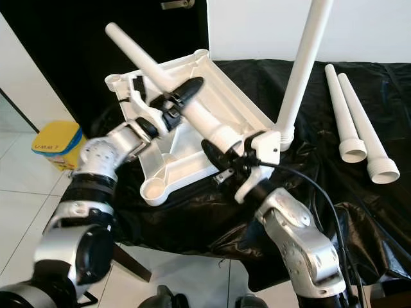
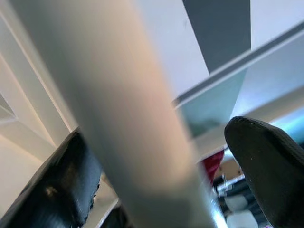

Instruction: Building children table

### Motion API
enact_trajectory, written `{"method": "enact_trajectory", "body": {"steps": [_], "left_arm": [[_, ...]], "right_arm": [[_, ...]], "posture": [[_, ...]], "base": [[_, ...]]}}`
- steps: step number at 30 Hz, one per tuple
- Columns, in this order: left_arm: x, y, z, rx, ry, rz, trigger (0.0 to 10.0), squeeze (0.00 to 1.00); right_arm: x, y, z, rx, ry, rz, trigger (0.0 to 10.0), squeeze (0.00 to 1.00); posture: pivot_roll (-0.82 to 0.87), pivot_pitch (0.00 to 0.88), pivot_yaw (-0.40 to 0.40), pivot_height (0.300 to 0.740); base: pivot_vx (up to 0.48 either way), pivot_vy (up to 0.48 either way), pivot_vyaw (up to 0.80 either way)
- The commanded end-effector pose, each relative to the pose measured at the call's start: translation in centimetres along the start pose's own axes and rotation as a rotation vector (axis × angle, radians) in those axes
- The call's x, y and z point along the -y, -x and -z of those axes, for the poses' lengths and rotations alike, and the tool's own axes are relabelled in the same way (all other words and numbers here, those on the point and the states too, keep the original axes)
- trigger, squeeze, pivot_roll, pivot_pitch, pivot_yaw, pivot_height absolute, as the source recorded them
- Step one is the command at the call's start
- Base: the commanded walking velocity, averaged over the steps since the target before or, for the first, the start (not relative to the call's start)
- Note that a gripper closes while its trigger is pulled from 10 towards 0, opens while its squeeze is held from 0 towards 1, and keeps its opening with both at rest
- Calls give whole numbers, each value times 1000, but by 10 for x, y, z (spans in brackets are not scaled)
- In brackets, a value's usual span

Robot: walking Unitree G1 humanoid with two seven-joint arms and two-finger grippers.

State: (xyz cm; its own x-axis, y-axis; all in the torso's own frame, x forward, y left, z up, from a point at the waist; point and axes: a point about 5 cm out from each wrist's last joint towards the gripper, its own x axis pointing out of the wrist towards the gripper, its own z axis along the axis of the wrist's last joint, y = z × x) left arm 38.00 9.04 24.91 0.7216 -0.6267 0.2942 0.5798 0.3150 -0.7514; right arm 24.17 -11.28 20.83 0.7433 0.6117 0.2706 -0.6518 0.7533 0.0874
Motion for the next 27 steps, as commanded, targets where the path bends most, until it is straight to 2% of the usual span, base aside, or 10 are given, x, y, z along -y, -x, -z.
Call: {"method": "enact_trajectory", "body": {"steps": [1,4,6,11,12,13,14,27], "left_arm": [[-7,0,-5,17,12,-44,10000,0],[-12,2,-9,32,19,-72,10000,0],[-25,6,-15,59,34,-148,10000,0],[-34,8,-9,58,72,-189,10000,0],[-35,8,-8,66,94,-197,3686,0],[-35,8,-8,66,94,-197,3686,0],[-37,9,-8,73,104,-203,0,0],[-37,6,-17,123,154,-186,0,0]], "right_arm": [[-5,2,-5,13,3,-32,10000,0],[-5,3,-4,7,4,-33,10000,0],[-5,5,-3,-8,5,-42,10000,0],[-7,6,0,-30,9,-69,10000,0],[-7,6,0,-33,9,-73,10000,0],[-7,6,0,-33,9,-73,10000,0],[-7,6,0,-37,7,-78,10000,0],[-10,7,3,-79,8,-116,10000,0]], "posture": [[-266,70,93,740],[-266,70,93,740],[-263,73,93,740],[-263,77,94,740],[-262,79,94,740],[-262,79,94,740],[-262,80,93,740],[-255,87,89,740]], "base": [[0,0,0],[0,0,0],[0,0,0],[0,0,0],[0,0,0],[0,0,0],[0,0,0],[0,0,0]]}}
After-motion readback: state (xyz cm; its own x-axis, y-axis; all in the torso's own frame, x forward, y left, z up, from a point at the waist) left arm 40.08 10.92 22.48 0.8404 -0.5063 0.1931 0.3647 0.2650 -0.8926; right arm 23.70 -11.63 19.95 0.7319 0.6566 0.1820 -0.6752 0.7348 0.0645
